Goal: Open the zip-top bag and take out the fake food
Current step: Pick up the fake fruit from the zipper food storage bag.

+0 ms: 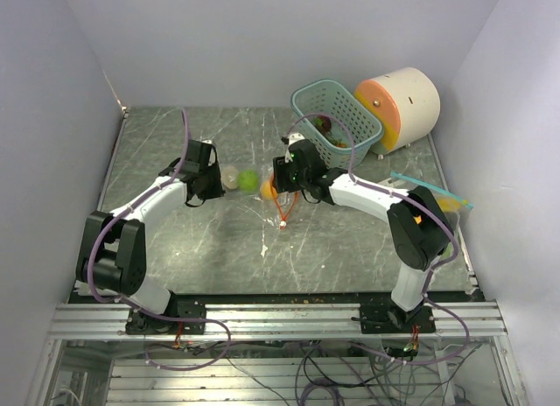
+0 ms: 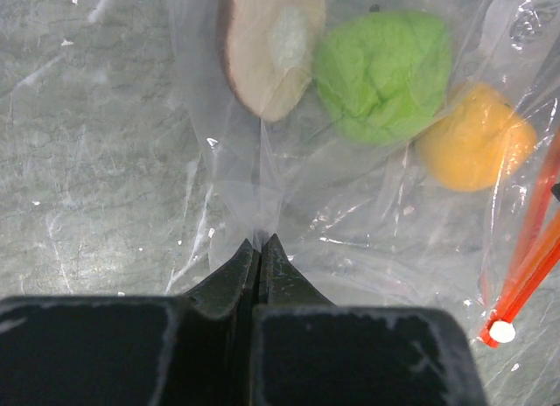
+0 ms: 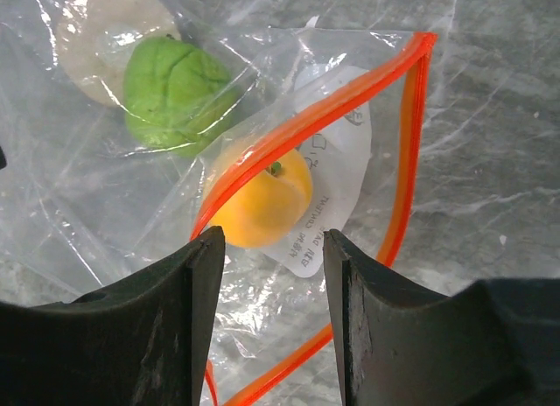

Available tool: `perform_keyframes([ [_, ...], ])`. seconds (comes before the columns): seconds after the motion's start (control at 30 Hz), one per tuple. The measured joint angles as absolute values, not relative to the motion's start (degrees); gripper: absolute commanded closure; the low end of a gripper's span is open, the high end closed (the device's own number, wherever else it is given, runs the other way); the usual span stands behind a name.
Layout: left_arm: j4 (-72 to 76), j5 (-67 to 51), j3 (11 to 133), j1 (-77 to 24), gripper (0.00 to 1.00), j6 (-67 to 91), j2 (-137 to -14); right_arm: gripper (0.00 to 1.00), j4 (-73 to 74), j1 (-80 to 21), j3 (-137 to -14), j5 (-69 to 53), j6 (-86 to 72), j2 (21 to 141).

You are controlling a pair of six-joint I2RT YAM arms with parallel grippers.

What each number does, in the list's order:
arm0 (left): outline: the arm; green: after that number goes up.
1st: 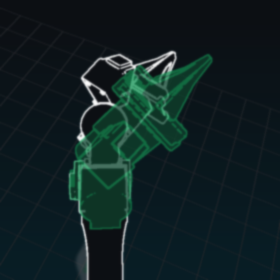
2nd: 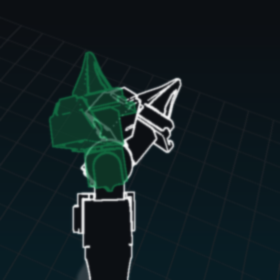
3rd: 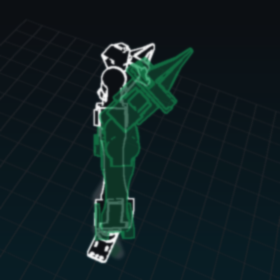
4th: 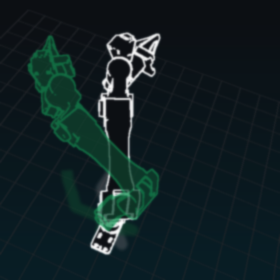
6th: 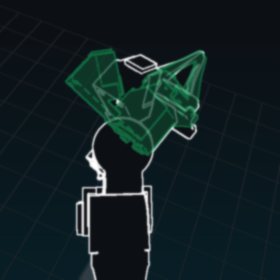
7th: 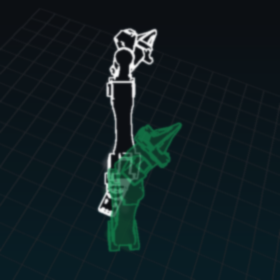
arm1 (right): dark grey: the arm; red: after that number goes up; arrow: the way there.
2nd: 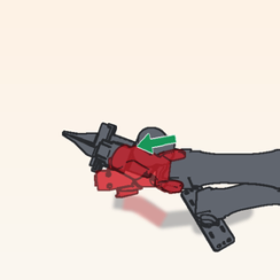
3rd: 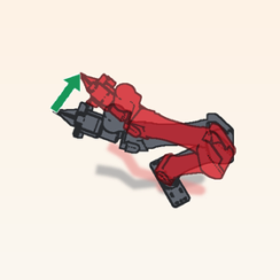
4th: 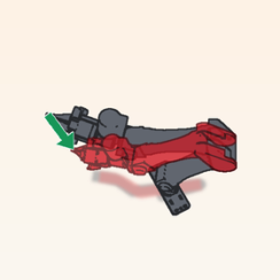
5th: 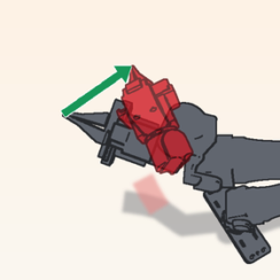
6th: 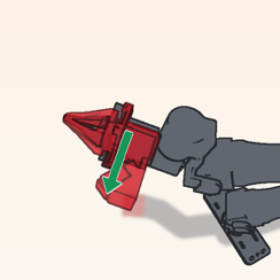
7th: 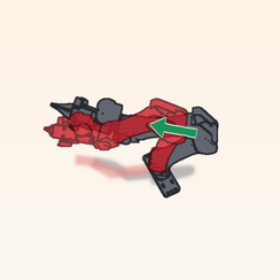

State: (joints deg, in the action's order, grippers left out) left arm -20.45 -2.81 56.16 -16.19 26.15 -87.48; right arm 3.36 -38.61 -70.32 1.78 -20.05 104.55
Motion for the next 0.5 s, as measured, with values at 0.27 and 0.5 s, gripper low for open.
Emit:
perform_keyframes([
  [0.27,-20.45,-2.83,56.16,-16.16,0.93,26.13,-87.81,0.43,4.60,-38.61,-71.07,2.28,-18.79,105.19],
  [0.5,-20.45,-2.85,56.16,-16.16,0.93,25.89,-87.99,0.29,4.14,-38.61,-72.27,0.64,-19.14,108.09],
])
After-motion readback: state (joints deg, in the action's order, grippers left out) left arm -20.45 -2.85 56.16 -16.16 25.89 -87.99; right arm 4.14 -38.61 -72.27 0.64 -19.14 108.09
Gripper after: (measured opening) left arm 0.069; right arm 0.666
